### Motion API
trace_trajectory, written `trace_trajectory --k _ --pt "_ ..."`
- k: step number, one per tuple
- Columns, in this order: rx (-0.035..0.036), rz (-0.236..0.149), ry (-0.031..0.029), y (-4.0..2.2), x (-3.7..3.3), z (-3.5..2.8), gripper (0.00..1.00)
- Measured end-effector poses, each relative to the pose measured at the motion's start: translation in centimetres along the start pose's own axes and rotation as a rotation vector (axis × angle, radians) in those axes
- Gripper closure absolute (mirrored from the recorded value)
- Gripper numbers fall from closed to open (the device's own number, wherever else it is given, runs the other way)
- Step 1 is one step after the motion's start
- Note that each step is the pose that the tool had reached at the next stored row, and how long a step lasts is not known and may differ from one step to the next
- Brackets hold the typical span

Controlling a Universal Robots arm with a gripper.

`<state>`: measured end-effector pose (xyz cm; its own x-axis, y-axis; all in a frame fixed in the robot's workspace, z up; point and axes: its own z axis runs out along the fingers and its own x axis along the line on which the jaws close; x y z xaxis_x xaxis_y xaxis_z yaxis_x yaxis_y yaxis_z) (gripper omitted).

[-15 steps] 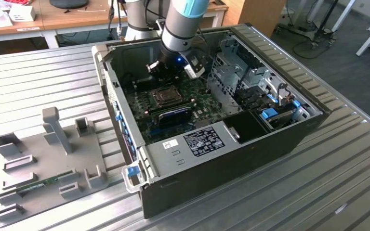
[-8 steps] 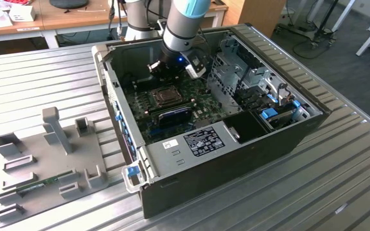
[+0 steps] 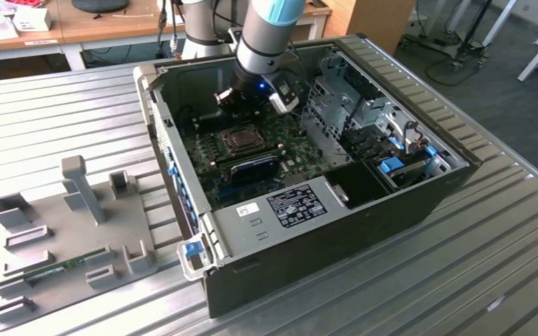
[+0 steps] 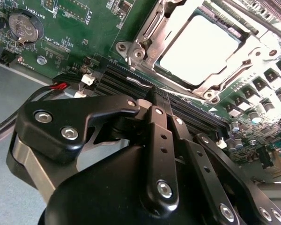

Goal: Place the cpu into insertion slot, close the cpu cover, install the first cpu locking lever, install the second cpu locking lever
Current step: 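Install the first cpu locking lever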

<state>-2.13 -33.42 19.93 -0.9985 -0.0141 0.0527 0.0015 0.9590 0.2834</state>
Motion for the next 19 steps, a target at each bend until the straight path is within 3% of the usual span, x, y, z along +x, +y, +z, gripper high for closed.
trace_trajectory --k 19 --pt "0.0000 0.000 0.0001 -0.07 -0.11 0.24 0.89"
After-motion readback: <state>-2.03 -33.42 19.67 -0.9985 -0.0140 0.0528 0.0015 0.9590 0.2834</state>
